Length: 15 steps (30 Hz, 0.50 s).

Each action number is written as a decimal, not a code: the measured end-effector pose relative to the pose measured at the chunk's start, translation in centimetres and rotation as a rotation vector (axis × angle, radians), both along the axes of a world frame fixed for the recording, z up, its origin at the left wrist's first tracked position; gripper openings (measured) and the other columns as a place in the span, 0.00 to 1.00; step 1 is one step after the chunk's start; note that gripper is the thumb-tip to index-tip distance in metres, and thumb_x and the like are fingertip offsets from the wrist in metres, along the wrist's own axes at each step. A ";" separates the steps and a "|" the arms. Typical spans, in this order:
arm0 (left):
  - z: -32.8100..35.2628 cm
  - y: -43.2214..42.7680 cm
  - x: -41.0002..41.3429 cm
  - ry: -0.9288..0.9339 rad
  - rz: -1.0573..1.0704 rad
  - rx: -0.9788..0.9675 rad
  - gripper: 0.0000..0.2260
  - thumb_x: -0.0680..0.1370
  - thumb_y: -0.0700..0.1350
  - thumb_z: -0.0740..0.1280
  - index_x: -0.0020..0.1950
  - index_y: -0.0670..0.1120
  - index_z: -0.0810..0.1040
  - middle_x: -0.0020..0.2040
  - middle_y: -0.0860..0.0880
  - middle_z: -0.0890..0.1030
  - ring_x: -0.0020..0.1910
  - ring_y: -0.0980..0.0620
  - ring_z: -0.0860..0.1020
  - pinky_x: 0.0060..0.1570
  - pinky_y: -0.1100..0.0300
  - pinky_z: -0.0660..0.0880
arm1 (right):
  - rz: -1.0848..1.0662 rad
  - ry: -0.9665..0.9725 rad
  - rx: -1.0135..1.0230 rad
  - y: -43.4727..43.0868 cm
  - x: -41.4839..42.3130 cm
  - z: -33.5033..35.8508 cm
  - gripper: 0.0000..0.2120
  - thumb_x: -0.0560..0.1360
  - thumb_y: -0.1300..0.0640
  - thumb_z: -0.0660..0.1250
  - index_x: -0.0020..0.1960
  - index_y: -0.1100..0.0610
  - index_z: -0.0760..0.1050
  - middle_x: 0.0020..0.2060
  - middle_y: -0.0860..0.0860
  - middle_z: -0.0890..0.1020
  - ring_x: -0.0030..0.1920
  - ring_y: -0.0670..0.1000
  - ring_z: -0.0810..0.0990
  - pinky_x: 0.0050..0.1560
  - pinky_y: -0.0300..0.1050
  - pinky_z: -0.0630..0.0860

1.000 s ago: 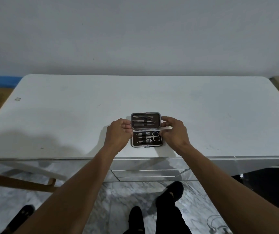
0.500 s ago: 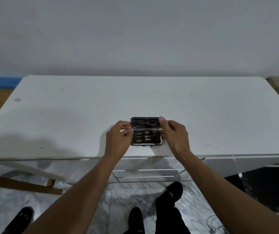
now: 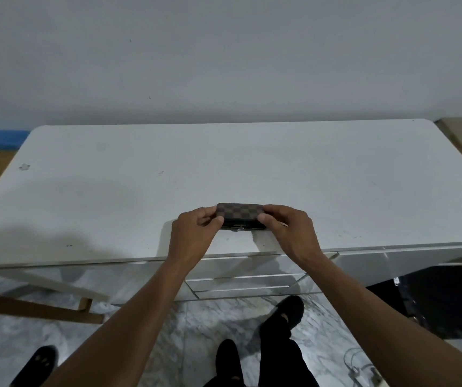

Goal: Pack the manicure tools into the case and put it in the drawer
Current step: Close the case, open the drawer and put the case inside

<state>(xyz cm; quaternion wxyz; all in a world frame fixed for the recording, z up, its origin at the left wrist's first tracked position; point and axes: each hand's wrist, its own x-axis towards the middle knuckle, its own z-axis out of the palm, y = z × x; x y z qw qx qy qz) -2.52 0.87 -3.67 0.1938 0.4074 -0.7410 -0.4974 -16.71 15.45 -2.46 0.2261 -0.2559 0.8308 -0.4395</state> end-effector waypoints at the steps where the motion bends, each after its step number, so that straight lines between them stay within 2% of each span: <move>1: -0.2 0.0 0.1 -0.013 -0.016 -0.019 0.14 0.75 0.43 0.72 0.60 0.48 0.81 0.51 0.55 0.83 0.49 0.63 0.80 0.49 0.74 0.73 | 0.010 0.012 0.011 0.0 0.1 -0.1 0.15 0.74 0.52 0.71 0.60 0.55 0.81 0.51 0.44 0.83 0.52 0.41 0.80 0.54 0.29 0.72; 3: -0.4 0.1 0.0 -0.029 -0.033 -0.049 0.15 0.74 0.40 0.73 0.61 0.45 0.81 0.53 0.51 0.83 0.50 0.60 0.80 0.47 0.77 0.73 | 0.015 0.036 0.021 0.0 0.2 -0.4 0.17 0.73 0.56 0.72 0.61 0.56 0.79 0.55 0.48 0.83 0.53 0.43 0.80 0.55 0.30 0.72; 7: -0.5 0.3 -0.4 -0.049 -0.051 -0.114 0.16 0.73 0.40 0.74 0.61 0.43 0.81 0.54 0.48 0.83 0.48 0.58 0.80 0.51 0.72 0.74 | 0.034 0.131 0.052 -0.6 0.3 -0.5 0.16 0.73 0.60 0.72 0.61 0.58 0.79 0.58 0.53 0.83 0.56 0.51 0.81 0.62 0.45 0.77; 11: -0.6 0.0 -0.8 -0.045 -0.060 -0.177 0.13 0.72 0.39 0.74 0.56 0.40 0.82 0.52 0.44 0.83 0.46 0.53 0.80 0.53 0.64 0.74 | 0.090 0.204 0.114 -1.1 -0.1 0.0 0.15 0.73 0.61 0.71 0.60 0.60 0.80 0.57 0.55 0.83 0.57 0.54 0.81 0.62 0.47 0.76; 15: -1.2 -0.3 -1.3 -0.077 -0.085 -0.243 0.11 0.72 0.38 0.75 0.53 0.39 0.83 0.50 0.43 0.82 0.49 0.46 0.81 0.54 0.54 0.76 | 0.115 0.225 0.189 -1.7 -0.3 0.1 0.16 0.74 0.61 0.71 0.61 0.61 0.79 0.59 0.56 0.81 0.58 0.55 0.80 0.63 0.46 0.75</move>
